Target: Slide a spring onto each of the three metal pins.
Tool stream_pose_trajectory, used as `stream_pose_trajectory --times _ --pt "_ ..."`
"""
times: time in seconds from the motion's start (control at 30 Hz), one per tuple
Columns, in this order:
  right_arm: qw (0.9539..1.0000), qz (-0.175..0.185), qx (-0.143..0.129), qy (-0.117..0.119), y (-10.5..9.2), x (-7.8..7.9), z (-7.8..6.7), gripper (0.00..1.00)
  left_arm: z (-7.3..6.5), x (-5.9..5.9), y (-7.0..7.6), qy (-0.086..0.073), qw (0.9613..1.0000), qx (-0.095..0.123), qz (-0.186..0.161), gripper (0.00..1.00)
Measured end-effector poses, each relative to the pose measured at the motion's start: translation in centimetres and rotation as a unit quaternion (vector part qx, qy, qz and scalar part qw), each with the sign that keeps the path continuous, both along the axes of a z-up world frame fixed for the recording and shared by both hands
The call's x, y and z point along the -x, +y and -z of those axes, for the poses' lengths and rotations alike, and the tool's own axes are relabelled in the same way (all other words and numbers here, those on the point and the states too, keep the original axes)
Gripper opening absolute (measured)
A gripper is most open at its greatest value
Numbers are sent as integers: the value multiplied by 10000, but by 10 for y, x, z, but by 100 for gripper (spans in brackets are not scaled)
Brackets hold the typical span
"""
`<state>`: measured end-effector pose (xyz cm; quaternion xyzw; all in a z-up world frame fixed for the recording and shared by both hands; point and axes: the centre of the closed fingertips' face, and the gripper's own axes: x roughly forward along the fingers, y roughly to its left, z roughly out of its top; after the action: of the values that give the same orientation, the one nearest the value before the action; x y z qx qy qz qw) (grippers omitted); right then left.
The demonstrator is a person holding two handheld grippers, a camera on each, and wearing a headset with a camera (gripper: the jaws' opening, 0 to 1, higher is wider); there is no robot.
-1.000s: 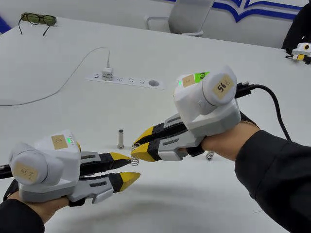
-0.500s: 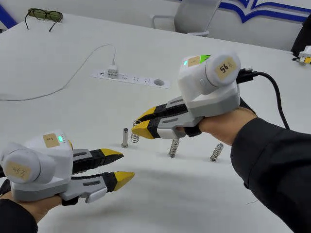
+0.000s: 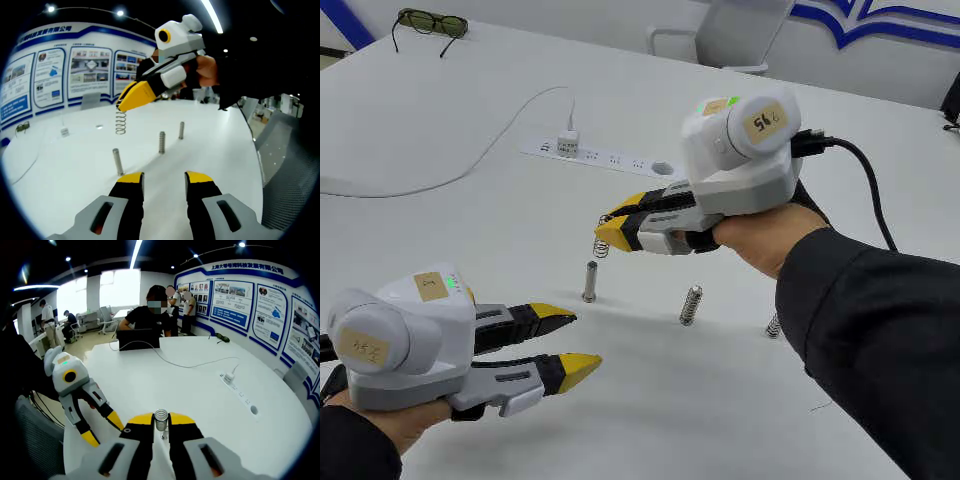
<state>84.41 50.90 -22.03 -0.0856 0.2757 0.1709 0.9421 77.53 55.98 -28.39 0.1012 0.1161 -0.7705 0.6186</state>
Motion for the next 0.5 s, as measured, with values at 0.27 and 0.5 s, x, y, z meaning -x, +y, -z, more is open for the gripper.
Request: stream_pose_trajectory --times 0.27,0.5 --pt "9999 86 28 136 -4 -10 18 12 4 -4 1 45 10000 -26 -34 35" --pt "9996 159 -3 224 -5 -12 28 12 7 -7 3 88 9999 -51 -71 36"
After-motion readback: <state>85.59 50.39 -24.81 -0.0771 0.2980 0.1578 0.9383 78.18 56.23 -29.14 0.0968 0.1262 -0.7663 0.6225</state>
